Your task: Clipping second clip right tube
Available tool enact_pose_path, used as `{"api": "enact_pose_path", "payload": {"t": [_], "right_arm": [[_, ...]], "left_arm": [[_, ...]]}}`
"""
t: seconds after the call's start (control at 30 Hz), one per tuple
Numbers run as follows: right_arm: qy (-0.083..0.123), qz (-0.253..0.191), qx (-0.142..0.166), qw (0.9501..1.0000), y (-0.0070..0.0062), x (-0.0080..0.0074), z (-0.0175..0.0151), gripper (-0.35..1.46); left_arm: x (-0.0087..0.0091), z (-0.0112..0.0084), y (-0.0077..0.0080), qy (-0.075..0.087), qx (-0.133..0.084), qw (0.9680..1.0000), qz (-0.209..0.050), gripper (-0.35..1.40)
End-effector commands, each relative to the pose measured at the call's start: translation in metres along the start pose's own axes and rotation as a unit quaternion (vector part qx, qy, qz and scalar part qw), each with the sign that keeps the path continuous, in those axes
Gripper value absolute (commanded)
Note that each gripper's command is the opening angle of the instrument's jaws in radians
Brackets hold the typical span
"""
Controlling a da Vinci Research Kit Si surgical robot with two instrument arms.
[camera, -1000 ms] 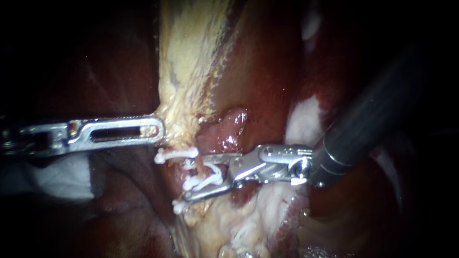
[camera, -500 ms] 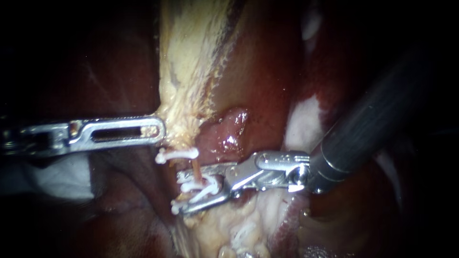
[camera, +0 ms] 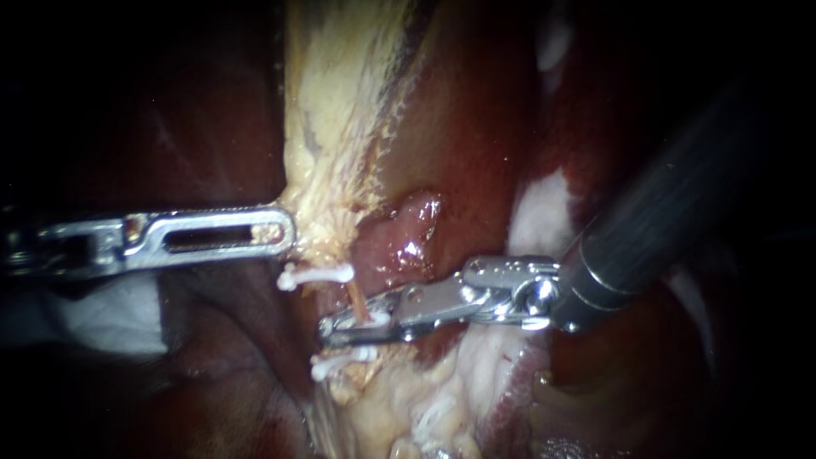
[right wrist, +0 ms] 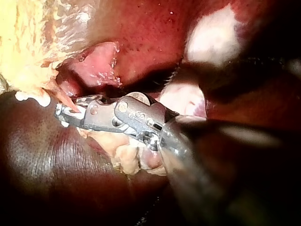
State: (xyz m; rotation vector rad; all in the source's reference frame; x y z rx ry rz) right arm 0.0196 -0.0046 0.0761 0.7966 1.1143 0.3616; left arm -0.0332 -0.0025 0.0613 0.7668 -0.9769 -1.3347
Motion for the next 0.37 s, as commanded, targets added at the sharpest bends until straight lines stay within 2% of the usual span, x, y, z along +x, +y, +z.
{"api": "enact_pose_path", "payload": {"t": [0.03, 0.37], "right_arm": [[0.0, 0.0, 0.0, 1.0, 0.0, 0.0, 0.0, -0.35], [-0.001, -0.001, -0.001, 1.0, -0.0001, -0.0001, -0.0002, -0.35]], "left_arm": [[0.0, 0.0, 0.0, 0.0, 0.0, 1.0, 0.0, -0.35], [0.0, 0.0001, 0.0001, 0.0, 0.0, 1.0, 0.0, -0.35]]}}
